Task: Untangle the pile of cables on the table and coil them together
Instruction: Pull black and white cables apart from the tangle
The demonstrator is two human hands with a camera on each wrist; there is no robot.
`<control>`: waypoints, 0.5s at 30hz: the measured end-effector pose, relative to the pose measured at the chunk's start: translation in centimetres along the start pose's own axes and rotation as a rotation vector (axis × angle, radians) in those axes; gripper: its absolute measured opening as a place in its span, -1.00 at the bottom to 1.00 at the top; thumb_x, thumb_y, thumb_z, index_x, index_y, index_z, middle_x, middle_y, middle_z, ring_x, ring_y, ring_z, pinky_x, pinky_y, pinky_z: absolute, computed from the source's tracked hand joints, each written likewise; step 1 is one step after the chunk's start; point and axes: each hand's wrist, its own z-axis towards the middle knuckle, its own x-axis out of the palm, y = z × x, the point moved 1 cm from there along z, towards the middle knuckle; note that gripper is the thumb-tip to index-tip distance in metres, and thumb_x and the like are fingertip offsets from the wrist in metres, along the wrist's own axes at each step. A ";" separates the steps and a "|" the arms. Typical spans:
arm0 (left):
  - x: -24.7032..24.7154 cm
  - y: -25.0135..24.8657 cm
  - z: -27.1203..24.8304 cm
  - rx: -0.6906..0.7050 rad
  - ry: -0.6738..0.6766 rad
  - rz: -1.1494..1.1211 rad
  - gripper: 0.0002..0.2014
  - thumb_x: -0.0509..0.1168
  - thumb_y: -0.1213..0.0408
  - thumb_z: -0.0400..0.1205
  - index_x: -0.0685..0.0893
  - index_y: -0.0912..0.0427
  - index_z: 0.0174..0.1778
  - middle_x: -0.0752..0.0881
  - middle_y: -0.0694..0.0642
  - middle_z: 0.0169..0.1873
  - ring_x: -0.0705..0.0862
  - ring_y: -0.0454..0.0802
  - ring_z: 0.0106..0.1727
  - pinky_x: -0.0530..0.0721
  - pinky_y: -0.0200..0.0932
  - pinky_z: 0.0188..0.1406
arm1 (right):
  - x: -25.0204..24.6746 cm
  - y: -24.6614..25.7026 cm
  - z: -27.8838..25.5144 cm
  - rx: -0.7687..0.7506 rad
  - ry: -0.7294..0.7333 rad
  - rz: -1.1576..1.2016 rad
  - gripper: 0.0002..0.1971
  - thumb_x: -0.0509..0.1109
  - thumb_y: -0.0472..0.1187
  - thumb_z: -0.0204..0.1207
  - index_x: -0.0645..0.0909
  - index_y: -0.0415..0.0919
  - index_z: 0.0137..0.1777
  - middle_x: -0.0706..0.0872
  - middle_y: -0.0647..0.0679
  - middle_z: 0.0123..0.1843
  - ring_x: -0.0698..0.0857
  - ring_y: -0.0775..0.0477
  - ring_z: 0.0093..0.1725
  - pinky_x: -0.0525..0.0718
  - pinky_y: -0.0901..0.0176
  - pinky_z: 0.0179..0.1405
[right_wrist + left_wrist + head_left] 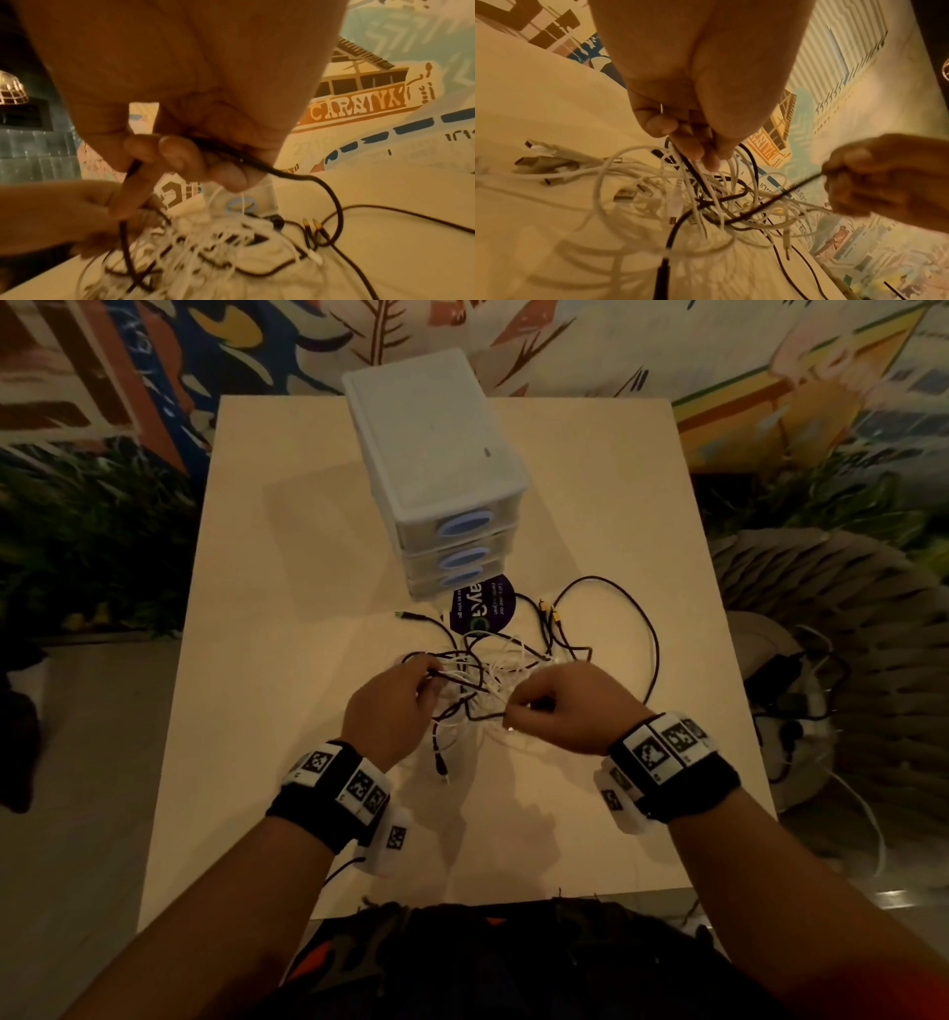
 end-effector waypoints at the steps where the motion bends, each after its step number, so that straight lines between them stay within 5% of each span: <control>1: 0.1 0.2 0.1 -0.005 0.007 -0.023 -0.80 0.21 0.05 0.79 0.63 -0.05 0.27 0.79 0.00 0.01 0.73 0.08 -0.07 0.46 -0.11 -0.23 | 0.6 -0.1 -0.2 0.045 0.078 -0.017 -0.79 0.36 0.03 0.63 0.82 0.05 0.02 0.65 0.23 -0.45 0.62 0.25 -0.38 0.48 0.23 -0.35; 3: 0.3 0.6 0.2 -0.022 0.024 -0.056 -0.81 0.19 0.02 0.80 0.60 -0.07 0.26 0.80 -0.03 -0.02 0.73 0.04 -0.11 0.48 -0.10 -0.25 | 2.0 -0.4 -0.4 0.116 0.196 -0.065 -0.76 0.30 0.05 0.66 0.77 0.10 0.16 0.58 0.22 -0.45 0.58 0.22 -0.35 0.45 0.21 -0.26; 7: 0.5 0.8 0.1 -0.053 0.050 -0.077 -0.83 0.20 0.02 0.79 0.58 -0.09 0.24 0.80 -0.05 -0.11 0.72 0.04 -0.17 0.55 -0.06 -0.26 | 4.2 -1.1 0.0 0.229 0.322 -0.089 -0.74 0.29 -0.02 0.65 0.73 -0.02 0.22 0.78 0.05 -0.03 0.73 -0.05 0.03 0.60 0.14 -0.04; 12: 0.9 0.9 0.0 -0.105 0.114 -0.120 -0.87 0.12 0.02 0.78 0.48 -0.17 0.21 0.83 -0.04 -0.13 0.78 0.13 -0.17 0.75 0.11 -0.14 | 6.8 -1.3 0.6 0.263 0.306 -0.089 -0.64 0.16 0.12 0.74 0.65 0.01 0.35 0.75 -0.11 0.23 0.69 -0.18 0.23 0.60 0.04 0.09; 15: 0.2 0.1 0.0 -0.107 0.110 -0.136 -0.89 0.21 0.03 0.75 0.53 -0.15 0.17 0.78 -0.05 -0.28 0.74 0.07 -0.24 0.68 0.01 -0.22 | 7.3 -1.3 1.2 0.272 0.258 -0.016 -0.67 0.13 0.07 0.77 0.69 0.03 0.29 0.77 -0.06 0.21 0.71 -0.14 0.17 0.61 0.06 0.06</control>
